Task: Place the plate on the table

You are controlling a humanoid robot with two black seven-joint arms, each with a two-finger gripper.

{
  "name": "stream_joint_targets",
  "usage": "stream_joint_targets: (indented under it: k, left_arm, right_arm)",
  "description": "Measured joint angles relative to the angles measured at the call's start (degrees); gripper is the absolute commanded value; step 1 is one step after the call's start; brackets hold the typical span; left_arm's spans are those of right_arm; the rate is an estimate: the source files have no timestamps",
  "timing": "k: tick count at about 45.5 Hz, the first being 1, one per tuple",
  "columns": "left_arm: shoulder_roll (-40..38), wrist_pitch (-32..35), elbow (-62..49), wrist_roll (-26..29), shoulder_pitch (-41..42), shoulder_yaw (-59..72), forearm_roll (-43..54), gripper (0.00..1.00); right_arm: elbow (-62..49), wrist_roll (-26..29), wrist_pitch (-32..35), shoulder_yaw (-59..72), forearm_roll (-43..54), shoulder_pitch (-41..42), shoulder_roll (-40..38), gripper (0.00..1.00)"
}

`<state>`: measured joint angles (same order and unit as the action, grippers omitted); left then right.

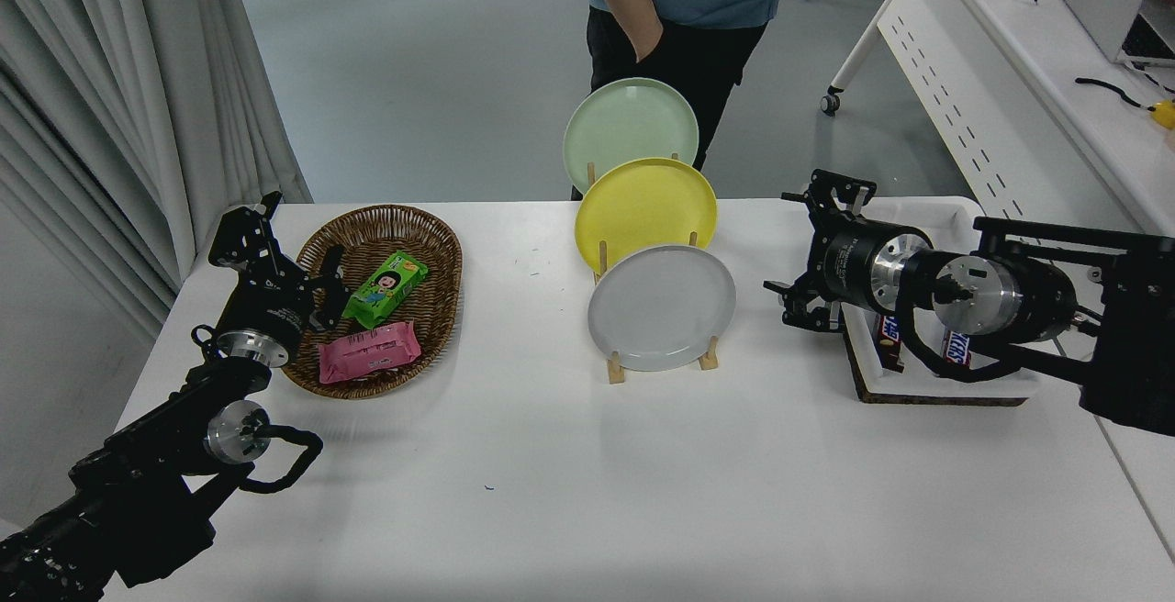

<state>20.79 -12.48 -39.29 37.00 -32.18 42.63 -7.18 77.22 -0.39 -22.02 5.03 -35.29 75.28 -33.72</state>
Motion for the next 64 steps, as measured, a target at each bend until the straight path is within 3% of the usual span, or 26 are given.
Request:
stream_joint_targets:
  k: [27, 64]
  left_arm:
    - [-0.03, 0.0, 0.0, 0.0, -0.01, 0.0, 0.0, 1.0]
    - [0.01, 0.0, 0.0, 0.0, -0.02, 0.0, 0.02, 1.0]
  right_arm:
    - [-11.6, 2.07, -2.26, -0.89, -1.01, 1.34, 12.32, 1.0]
    - [-17.21, 2.74, -4.71, 2.88, -4.6, 1.5, 19.52, 1.0]
